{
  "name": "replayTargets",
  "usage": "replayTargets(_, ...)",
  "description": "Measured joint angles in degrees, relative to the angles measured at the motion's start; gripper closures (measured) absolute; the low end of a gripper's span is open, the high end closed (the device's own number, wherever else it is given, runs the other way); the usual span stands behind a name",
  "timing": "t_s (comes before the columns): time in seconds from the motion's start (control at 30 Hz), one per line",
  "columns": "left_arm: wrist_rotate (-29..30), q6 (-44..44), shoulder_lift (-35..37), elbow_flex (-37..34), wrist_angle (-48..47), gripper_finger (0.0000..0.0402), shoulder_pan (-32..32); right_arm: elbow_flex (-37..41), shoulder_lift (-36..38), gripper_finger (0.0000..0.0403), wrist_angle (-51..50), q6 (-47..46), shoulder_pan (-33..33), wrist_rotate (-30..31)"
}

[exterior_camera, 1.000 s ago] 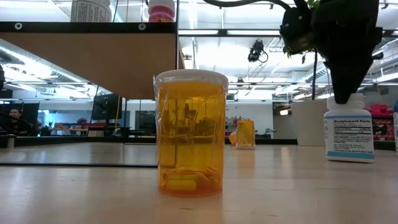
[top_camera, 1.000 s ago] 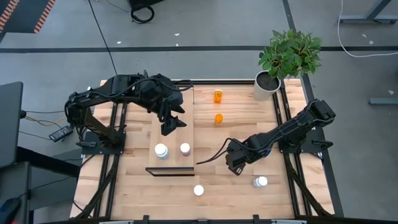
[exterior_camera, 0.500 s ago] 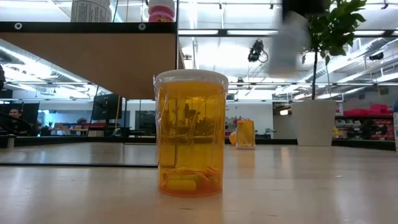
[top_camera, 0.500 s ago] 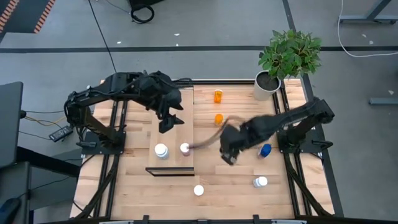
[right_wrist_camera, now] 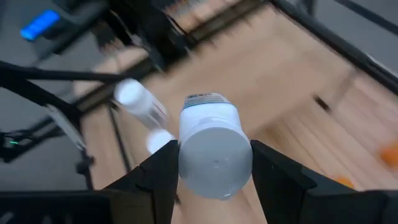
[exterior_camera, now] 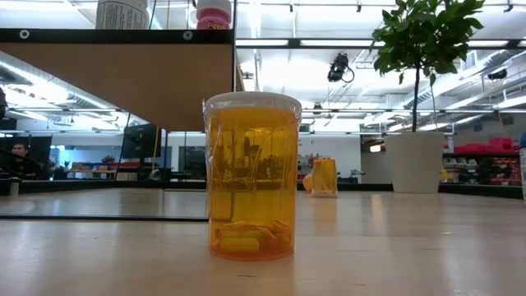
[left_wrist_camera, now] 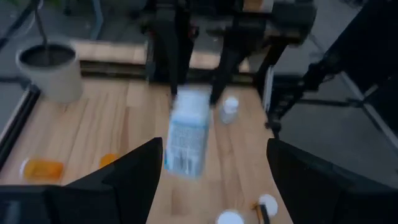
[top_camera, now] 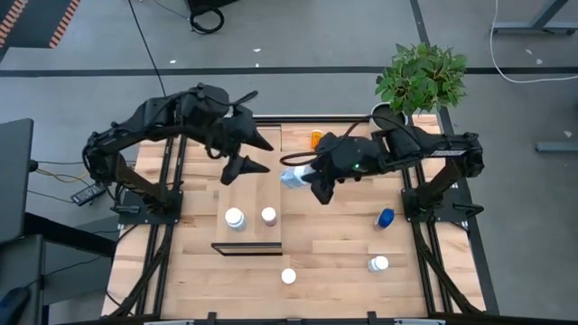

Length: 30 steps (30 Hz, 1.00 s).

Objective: Pick and place medicine bottles onto shelf by color
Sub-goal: Put the top white pill bottle on the shelf

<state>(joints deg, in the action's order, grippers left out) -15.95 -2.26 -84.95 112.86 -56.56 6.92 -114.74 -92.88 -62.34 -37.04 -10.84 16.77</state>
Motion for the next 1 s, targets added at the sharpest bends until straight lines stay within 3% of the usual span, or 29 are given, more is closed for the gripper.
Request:
replayTargets(0.4, -2.64, 1.86, -4.07, -0.03, -1.69, 0.0108, 0.04, -0.02, -0.42, 0.0219, 6.97, 4.32, 0.34, -1.35)
replayTargets(1.0, -3.84, 3.34, -7.71, -0.05, -1.0, 0.0121, 0.0, -0.02, -0.39, 0.0218, 9.57, 5.23, 0.71, -1.63)
